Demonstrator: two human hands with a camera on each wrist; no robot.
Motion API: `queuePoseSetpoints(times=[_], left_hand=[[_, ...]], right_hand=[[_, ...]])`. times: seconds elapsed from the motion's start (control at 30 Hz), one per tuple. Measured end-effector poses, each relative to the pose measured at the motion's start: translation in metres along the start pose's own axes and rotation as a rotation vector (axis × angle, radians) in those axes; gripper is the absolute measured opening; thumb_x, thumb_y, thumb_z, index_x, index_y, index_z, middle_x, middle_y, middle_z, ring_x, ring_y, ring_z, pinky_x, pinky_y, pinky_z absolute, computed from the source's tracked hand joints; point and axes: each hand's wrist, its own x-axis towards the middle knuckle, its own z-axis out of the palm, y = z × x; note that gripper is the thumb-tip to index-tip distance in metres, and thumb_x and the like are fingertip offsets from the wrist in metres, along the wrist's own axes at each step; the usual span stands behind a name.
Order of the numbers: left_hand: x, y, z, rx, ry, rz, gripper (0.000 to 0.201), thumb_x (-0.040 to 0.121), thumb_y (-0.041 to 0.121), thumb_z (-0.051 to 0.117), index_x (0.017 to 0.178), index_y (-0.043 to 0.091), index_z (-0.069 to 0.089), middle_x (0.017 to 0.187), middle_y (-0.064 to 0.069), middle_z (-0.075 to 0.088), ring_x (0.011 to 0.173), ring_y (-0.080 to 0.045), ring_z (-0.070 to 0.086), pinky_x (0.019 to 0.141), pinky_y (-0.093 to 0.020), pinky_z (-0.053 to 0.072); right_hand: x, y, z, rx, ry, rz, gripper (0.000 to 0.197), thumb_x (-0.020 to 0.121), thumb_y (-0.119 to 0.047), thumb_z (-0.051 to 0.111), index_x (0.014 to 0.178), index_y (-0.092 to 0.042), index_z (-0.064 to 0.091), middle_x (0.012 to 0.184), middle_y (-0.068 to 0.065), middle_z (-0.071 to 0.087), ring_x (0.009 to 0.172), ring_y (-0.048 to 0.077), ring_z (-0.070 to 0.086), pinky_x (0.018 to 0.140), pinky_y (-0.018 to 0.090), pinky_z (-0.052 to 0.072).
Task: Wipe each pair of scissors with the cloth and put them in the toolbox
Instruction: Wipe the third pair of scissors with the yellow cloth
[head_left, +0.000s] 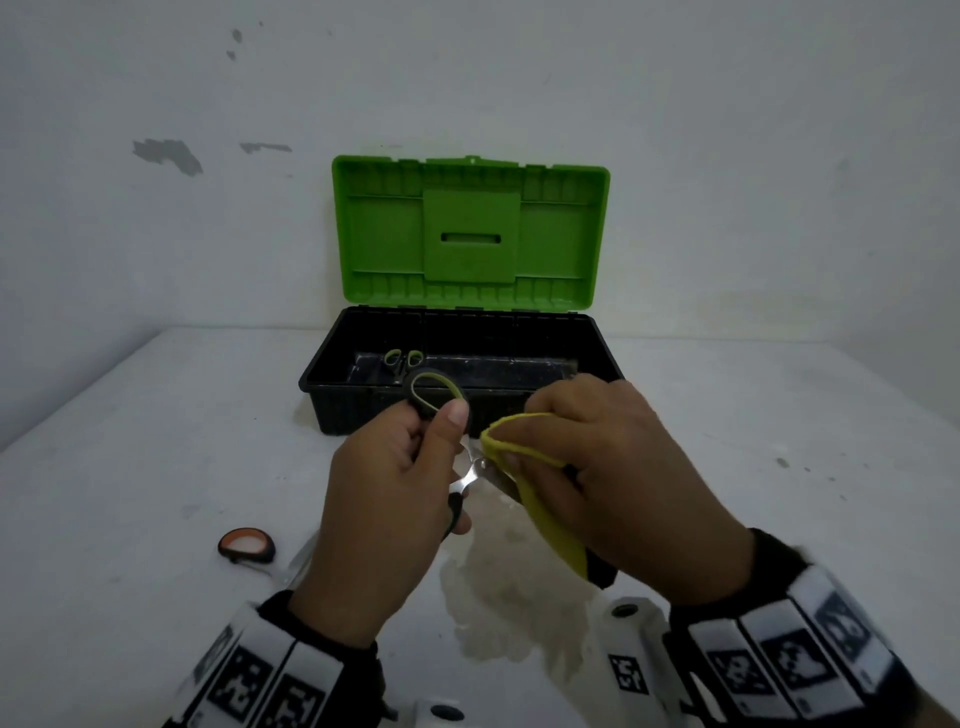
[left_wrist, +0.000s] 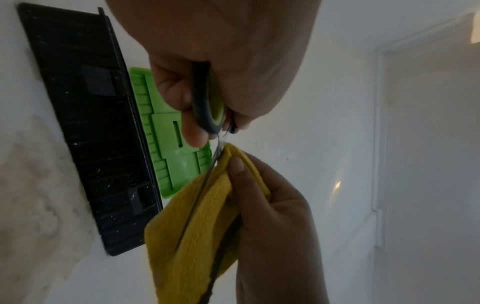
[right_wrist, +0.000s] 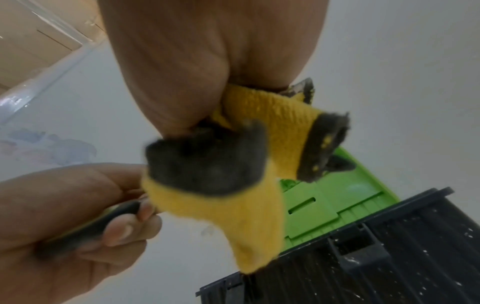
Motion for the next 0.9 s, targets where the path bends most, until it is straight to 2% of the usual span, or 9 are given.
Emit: queuePoseSetpoints(times=[0.13, 0.2, 0.3, 0.43, 0.53, 0.67, 0.8, 0.9], left_hand=[[-0.002, 0.001, -0.004, -0.041, 0.003, -0.032, 0.035, 0.095, 0.035, 0.054, 0.075, 0.008, 0.063, 0.060, -0.020, 0.057, 0.047, -0.037, 0.062, 0.038, -0.016, 0.043], [-0.003, 0.001, -0.004, -0.030, -0.006, -0.037, 0.035, 0.095, 0.035, 0.054, 0.075, 0.009, 0.063, 0.058, -0.015, 0.057, 0.044, -0.031, 0.063, 0.038, -0.016, 0.043], [-0.005, 0.000, -0.001, 0.015, -0.006, 0.016, 0.035, 0.095, 0.035, 0.054, 0.075, 0.008, 0.062, 0.059, -0.017, 0.057, 0.042, -0.025, 0.063, 0.039, -0.015, 0.043], [-0.002, 0.003, 0.004, 0.053, -0.003, 0.077, 0.034, 0.093, 0.038, 0.053, 0.077, 0.010, 0.063, 0.061, -0.010, 0.060, 0.040, -0.018, 0.062, 0.039, -0.018, 0.045], [-0.003, 0.004, 0.004, 0.043, 0.008, 0.080, 0.036, 0.093, 0.039, 0.053, 0.079, 0.007, 0.064, 0.059, -0.014, 0.057, 0.041, -0.021, 0.062, 0.040, -0.018, 0.046], [-0.004, 0.003, 0.002, 0.057, 0.032, 0.073, 0.041, 0.089, 0.045, 0.051, 0.080, 0.007, 0.065, 0.058, -0.016, 0.055, 0.042, -0.021, 0.062, 0.040, -0.025, 0.051], [-0.003, 0.003, 0.001, 0.027, 0.047, 0.054, 0.038, 0.093, 0.039, 0.053, 0.078, 0.005, 0.063, 0.060, -0.022, 0.058, 0.042, -0.022, 0.062, 0.040, -0.019, 0.047], [-0.004, 0.005, -0.002, -0.039, 0.054, 0.005, 0.034, 0.095, 0.035, 0.054, 0.074, 0.010, 0.063, 0.059, -0.019, 0.060, 0.042, -0.025, 0.063, 0.038, -0.016, 0.044]], right_hand=[[-0.008, 0.017, 0.000, 0.012, 0.019, 0.029, 0.022, 0.095, -0.035, 0.057, 0.103, -0.027, 0.076, 0.093, -0.003, 0.067, 0.082, 0.023, 0.060, 0.069, 0.042, 0.044], [-0.014, 0.024, -0.002, 0.029, 0.010, 0.077, 0.025, 0.095, -0.038, 0.054, 0.104, -0.028, 0.075, 0.094, -0.006, 0.067, 0.085, 0.019, 0.059, 0.071, 0.041, 0.045], [-0.018, 0.030, -0.007, 0.050, 0.004, 0.129, 0.027, 0.094, -0.040, 0.053, 0.104, -0.029, 0.075, 0.092, -0.008, 0.065, 0.085, 0.013, 0.057, 0.072, 0.040, 0.046], [-0.013, 0.010, -0.009, 0.033, 0.024, 0.097, 0.027, 0.094, -0.038, 0.053, 0.105, -0.027, 0.075, 0.094, -0.006, 0.067, 0.084, 0.017, 0.058, 0.071, 0.038, 0.045], [-0.013, 0.013, -0.008, 0.018, 0.016, 0.107, 0.027, 0.094, -0.038, 0.053, 0.107, -0.029, 0.074, 0.095, -0.007, 0.067, 0.086, 0.016, 0.058, 0.072, 0.039, 0.045], [-0.013, 0.026, -0.006, 0.019, 0.063, 0.156, 0.022, 0.091, -0.034, 0.058, 0.103, -0.029, 0.075, 0.092, -0.007, 0.066, 0.085, 0.017, 0.059, 0.071, 0.042, 0.046], [-0.009, 0.000, -0.002, 0.023, 0.095, 0.072, 0.017, 0.089, -0.026, 0.064, 0.102, -0.027, 0.075, 0.092, -0.004, 0.066, 0.083, 0.020, 0.059, 0.069, 0.040, 0.044], [-0.009, 0.005, -0.005, 0.068, 0.092, 0.058, 0.022, 0.093, -0.033, 0.059, 0.107, -0.028, 0.075, 0.096, -0.005, 0.066, 0.086, 0.018, 0.058, 0.071, 0.041, 0.044]])
